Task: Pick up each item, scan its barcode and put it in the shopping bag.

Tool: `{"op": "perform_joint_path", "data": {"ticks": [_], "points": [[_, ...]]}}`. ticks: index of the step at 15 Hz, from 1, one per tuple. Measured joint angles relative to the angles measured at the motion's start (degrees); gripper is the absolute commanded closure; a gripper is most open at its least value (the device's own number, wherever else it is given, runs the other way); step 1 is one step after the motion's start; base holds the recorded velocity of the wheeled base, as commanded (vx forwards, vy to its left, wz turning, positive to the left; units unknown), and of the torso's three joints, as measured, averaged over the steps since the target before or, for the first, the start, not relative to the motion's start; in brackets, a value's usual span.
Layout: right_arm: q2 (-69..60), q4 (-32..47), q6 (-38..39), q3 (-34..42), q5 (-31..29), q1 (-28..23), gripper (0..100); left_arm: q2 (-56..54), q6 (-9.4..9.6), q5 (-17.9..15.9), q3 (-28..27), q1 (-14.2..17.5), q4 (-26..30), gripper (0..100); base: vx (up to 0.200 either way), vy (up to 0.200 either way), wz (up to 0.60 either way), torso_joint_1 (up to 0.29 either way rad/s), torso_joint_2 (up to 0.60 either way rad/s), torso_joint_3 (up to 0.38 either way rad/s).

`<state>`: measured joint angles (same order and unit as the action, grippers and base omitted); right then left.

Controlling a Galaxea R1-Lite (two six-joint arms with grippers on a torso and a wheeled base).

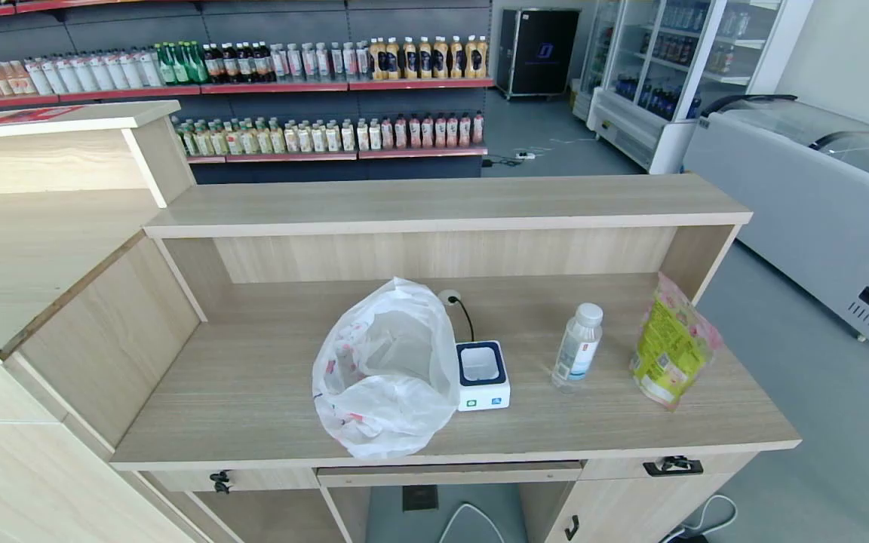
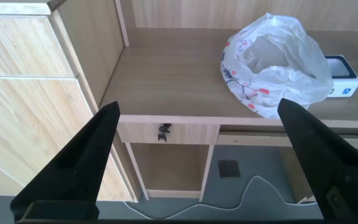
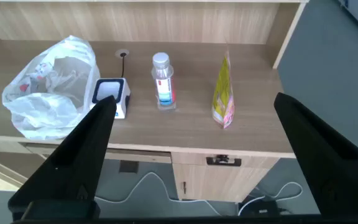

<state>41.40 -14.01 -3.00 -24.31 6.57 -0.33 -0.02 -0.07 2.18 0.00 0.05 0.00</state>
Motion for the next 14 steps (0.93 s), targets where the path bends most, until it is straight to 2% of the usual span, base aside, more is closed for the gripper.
{"op": "perform_joint_path", "data": {"ticks": [3, 6, 10, 14], "points": [[21.64, -15.23, -0.90, -3.36, 0.21, -0.22, 0, 0.00, 0.00, 0.00, 0.00, 0.00, 0.00, 0, 0.000, 0.000, 0.00, 0.000, 0.00, 0.000], [37.45, -26.20, -1.79, -4.35, 0.40, 0.23, 0, 0.00, 0.00, 0.00, 0.00, 0.05, 0.00, 0, 0.000, 0.000, 0.00, 0.000, 0.00, 0.000], [48.90, -36.16, -3.69, -0.90, 0.05, 0.82, 0, 0.00, 0.00, 0.00, 0.00, 0.00, 0.00, 0, 0.000, 0.000, 0.00, 0.000, 0.00, 0.000], [56.00, -40.75, -4.69, 2.10, -2.99, 0.63, 0, 0.00, 0.00, 0.00, 0.00, 0.00, 0.00, 0, 0.000, 0.000, 0.00, 0.000, 0.00, 0.000]]}}
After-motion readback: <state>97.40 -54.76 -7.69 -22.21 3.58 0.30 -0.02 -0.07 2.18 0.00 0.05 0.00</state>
